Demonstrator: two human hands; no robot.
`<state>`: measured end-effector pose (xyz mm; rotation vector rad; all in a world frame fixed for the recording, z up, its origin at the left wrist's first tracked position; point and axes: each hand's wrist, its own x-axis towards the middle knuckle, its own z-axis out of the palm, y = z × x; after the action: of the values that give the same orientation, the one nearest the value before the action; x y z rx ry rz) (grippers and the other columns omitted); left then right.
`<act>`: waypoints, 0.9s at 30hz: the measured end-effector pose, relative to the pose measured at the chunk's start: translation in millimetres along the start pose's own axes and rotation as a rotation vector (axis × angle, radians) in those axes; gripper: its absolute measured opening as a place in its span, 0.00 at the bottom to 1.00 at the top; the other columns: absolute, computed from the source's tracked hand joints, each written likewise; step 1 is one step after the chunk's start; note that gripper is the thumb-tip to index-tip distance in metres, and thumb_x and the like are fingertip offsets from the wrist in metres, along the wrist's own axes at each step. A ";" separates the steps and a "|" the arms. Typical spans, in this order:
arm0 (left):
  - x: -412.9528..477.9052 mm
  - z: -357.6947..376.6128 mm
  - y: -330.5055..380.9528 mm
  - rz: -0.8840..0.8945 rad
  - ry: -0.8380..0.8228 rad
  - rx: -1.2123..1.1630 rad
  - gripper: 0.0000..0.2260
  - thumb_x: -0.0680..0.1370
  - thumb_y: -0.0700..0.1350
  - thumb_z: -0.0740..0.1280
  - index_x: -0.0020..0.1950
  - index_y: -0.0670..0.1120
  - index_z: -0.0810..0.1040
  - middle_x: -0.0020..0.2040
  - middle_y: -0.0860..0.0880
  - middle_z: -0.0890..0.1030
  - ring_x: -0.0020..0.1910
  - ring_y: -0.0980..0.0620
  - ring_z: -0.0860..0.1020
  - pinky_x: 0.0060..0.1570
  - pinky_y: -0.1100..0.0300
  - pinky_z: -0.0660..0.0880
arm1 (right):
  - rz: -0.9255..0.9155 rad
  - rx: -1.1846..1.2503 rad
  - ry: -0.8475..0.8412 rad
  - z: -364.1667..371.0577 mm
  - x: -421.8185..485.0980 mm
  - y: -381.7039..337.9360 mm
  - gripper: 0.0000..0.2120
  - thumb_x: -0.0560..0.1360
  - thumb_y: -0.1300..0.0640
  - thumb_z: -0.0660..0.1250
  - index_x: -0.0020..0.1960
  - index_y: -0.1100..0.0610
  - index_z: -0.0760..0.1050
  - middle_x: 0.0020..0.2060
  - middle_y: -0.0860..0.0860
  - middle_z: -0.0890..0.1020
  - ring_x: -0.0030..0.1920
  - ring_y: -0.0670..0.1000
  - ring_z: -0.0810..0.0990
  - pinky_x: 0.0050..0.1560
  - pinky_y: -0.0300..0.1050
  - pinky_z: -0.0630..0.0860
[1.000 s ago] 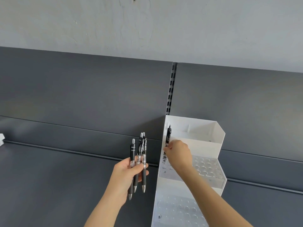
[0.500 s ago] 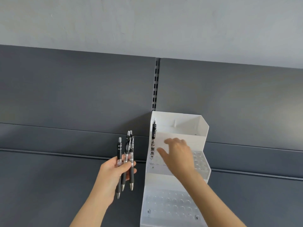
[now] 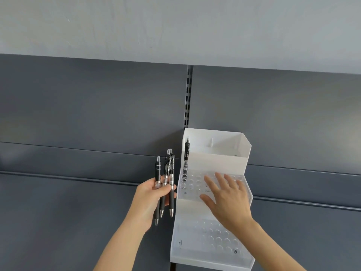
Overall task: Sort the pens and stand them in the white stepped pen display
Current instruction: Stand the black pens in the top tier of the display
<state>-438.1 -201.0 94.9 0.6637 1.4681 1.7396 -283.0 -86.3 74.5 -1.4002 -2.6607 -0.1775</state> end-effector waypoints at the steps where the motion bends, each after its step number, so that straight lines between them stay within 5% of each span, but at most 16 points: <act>1: -2.1 0.9 0.8 -0.001 -0.011 -0.005 0.07 0.76 0.32 0.64 0.47 0.40 0.79 0.38 0.45 0.83 0.35 0.49 0.82 0.40 0.56 0.78 | -0.021 0.020 0.031 -3.5 -0.5 0.0 0.35 0.77 0.35 0.36 0.58 0.46 0.78 0.56 0.52 0.82 0.56 0.57 0.81 0.53 0.59 0.78; 4: -7.5 0.9 3.9 -0.008 -0.050 -0.014 0.05 0.75 0.32 0.64 0.47 0.38 0.79 0.38 0.45 0.83 0.36 0.49 0.82 0.39 0.58 0.78 | -0.054 0.295 0.174 -13.4 -0.5 -2.9 0.25 0.77 0.38 0.49 0.66 0.48 0.72 0.68 0.49 0.72 0.70 0.53 0.67 0.69 0.52 0.64; 8: -11.4 -2.0 9.3 -0.037 -0.095 -0.043 0.05 0.75 0.32 0.65 0.48 0.37 0.79 0.38 0.44 0.83 0.38 0.48 0.82 0.37 0.59 0.76 | -0.042 0.940 0.199 -37.0 -2.8 -22.0 0.10 0.77 0.57 0.64 0.53 0.58 0.81 0.50 0.48 0.81 0.49 0.41 0.77 0.46 0.27 0.70; 11: -14.3 -1.4 11.6 -0.050 -0.118 -0.057 0.05 0.74 0.32 0.66 0.48 0.36 0.80 0.40 0.42 0.82 0.36 0.49 0.82 0.34 0.60 0.77 | -0.027 1.214 0.061 -45.3 -1.5 -38.7 0.08 0.75 0.59 0.66 0.51 0.59 0.82 0.43 0.45 0.82 0.38 0.33 0.77 0.37 0.22 0.69; 18: -15.5 1.8 11.1 -0.061 -0.160 -0.039 0.05 0.75 0.32 0.65 0.47 0.38 0.80 0.39 0.43 0.83 0.37 0.47 0.83 0.38 0.58 0.78 | -0.048 1.299 -0.132 -50.4 2.0 -52.0 0.10 0.74 0.61 0.67 0.33 0.56 0.78 0.28 0.48 0.76 0.24 0.38 0.69 0.26 0.26 0.64; 27: -4.2 -20.8 8.9 -0.048 -0.059 -0.009 0.07 0.77 0.34 0.63 0.51 0.39 0.79 0.36 0.45 0.78 0.34 0.51 0.78 0.37 0.59 0.81 | 0.175 1.123 0.308 -64.4 47.8 -13.3 0.02 0.75 0.62 0.64 0.45 0.61 0.74 0.39 0.56 0.82 0.36 0.49 0.81 0.44 0.50 0.78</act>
<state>-453.9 -217.1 99.6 0.6649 1.4240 1.6752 -316.9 -65.6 145.4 -1.0362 -1.7857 0.8867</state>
